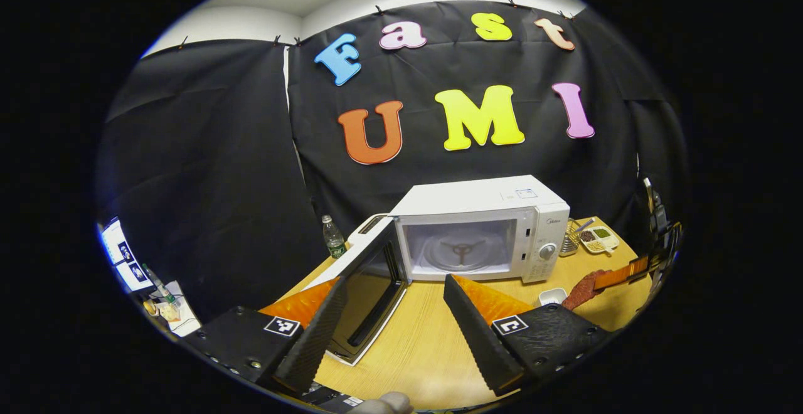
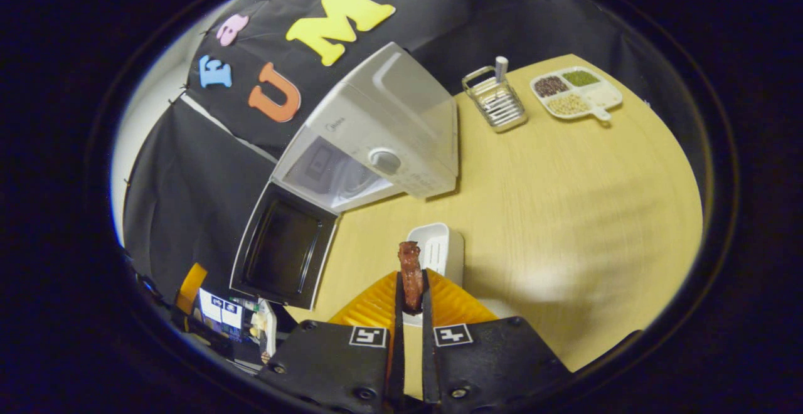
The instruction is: Open the microwave oven with the left hand, put the food in, and close the microwave oven.
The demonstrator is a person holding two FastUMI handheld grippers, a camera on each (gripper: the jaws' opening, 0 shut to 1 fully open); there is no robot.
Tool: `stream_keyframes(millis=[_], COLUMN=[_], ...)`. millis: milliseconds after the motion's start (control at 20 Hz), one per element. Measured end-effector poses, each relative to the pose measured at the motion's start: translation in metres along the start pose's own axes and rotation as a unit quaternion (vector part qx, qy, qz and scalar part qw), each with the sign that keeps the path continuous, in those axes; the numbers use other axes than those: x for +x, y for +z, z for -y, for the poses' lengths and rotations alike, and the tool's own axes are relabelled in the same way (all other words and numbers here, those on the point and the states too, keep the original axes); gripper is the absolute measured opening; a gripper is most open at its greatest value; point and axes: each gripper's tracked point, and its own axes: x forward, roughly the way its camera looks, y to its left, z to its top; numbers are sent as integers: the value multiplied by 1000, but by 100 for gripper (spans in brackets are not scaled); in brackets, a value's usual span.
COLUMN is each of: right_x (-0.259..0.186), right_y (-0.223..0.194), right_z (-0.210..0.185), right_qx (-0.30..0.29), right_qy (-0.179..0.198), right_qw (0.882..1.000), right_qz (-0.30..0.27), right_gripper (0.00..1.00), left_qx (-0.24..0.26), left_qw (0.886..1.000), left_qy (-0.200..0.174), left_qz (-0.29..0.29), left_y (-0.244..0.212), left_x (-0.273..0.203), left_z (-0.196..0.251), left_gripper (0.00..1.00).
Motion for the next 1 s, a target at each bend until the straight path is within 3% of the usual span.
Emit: stream_keyframes(millis=[300, 550, 750, 1000], right_x=[13, 75, 143, 229], right_y=[21, 25, 45, 69], right_z=[-93, -145, -175, -170], right_qx=[-11, 36, 115, 224], right_qy=[34, 16, 6, -8], right_qw=[997, 987, 961, 920], right_qz=[66, 154, 253, 322], right_gripper=[14, 14, 14, 14], left_qx=[-5, 19, 47, 72], left_qw=[999, 997, 994, 991], left_qy=[-28, -70, -95, -95], left_qz=[14, 39, 41, 55], left_y=[-1, -7, -24, -33], left_x=[-14, -32, -38, -36], left_z=[-26, -64, -100, -135], left_gripper=[95, 95, 95, 95])
